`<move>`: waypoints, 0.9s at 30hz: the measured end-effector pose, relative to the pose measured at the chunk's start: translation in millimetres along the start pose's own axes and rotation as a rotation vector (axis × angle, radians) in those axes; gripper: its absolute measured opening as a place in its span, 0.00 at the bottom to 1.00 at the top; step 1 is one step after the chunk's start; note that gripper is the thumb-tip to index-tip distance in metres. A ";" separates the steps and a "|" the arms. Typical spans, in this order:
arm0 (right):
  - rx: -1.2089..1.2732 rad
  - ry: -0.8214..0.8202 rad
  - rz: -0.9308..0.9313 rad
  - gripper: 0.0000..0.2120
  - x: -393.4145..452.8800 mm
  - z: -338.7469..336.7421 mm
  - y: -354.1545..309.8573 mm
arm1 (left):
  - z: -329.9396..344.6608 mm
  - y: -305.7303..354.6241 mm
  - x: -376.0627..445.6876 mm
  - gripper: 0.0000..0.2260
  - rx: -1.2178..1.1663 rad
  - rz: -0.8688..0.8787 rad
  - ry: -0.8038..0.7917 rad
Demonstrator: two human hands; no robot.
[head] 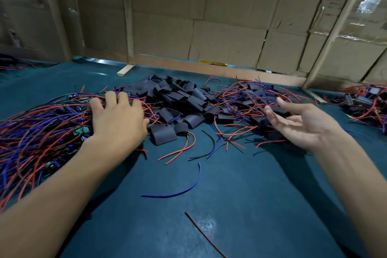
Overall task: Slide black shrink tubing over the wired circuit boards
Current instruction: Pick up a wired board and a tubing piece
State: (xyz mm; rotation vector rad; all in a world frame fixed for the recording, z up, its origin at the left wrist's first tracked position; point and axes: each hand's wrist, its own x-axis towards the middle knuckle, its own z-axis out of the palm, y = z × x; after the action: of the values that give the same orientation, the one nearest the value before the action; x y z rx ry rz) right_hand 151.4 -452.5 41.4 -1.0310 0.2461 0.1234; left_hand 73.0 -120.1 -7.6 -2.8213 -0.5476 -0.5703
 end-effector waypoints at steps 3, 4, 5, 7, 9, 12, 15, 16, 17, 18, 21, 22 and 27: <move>-0.004 0.038 0.006 0.09 0.3 4.4 1.7 | -4.1 -0.4 4.1 0.15 -0.022 0.051 0.050; -0.080 0.048 -0.007 0.14 -0.6 8.2 4.1 | -5.1 0.8 5.4 0.15 -0.058 0.075 0.067; -0.176 0.057 -0.028 0.20 -1.6 12.4 7.9 | -6.3 2.7 6.1 0.17 -0.107 0.118 0.070; -0.290 0.032 -0.047 0.25 -8.2 24.7 21.0 | -7.9 7.9 4.2 0.23 -0.150 0.254 0.035; -0.217 -0.026 -0.039 0.22 -19.0 37.1 39.2 | -7.6 14.8 -0.2 0.27 -0.075 0.360 -0.056; -0.118 -0.095 -0.120 0.15 -34.6 50.8 63.9 | -10.2 19.4 -0.9 0.22 -0.065 0.377 -0.146; -0.398 -0.244 -0.411 0.09 -40.5 53.7 84.2 | -14.4 19.8 -2.2 0.13 -0.287 0.536 0.088; -0.513 -0.322 -0.505 0.05 -40.8 54.5 89.6 | -16.4 20.5 -3.8 0.11 -0.494 0.591 0.180; -0.609 -0.403 -0.556 0.06 -40.6 55.0 94.1 | -19.2 22.4 -6.5 0.10 -0.734 0.606 0.226; -0.661 -0.484 -0.561 0.10 -39.9 54.9 97.6 | -22.2 26.6 -10.5 0.09 -0.966 0.586 0.221; -0.476 -0.663 -0.443 0.13 -38.9 55.3 99.6 | -27.4 38.1 -19.3 0.09 -1.412 0.502 -0.011; -0.397 -0.664 -0.414 0.13 -38.6 55.5 97.3 | -26.7 38.5 -19.9 0.08 -1.463 0.517 -0.073; -0.151 -0.462 -0.299 0.07 -32.9 51.3 76.2 | -19.9 0.2 8.6 0.11 -0.630 0.601 0.403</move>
State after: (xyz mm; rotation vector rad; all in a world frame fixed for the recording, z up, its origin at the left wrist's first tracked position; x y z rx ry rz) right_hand 110.5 -369.1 11.7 -1.1473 -0.3415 0.1064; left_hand 73.8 -123.0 13.9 -3.0245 0.6449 -1.2913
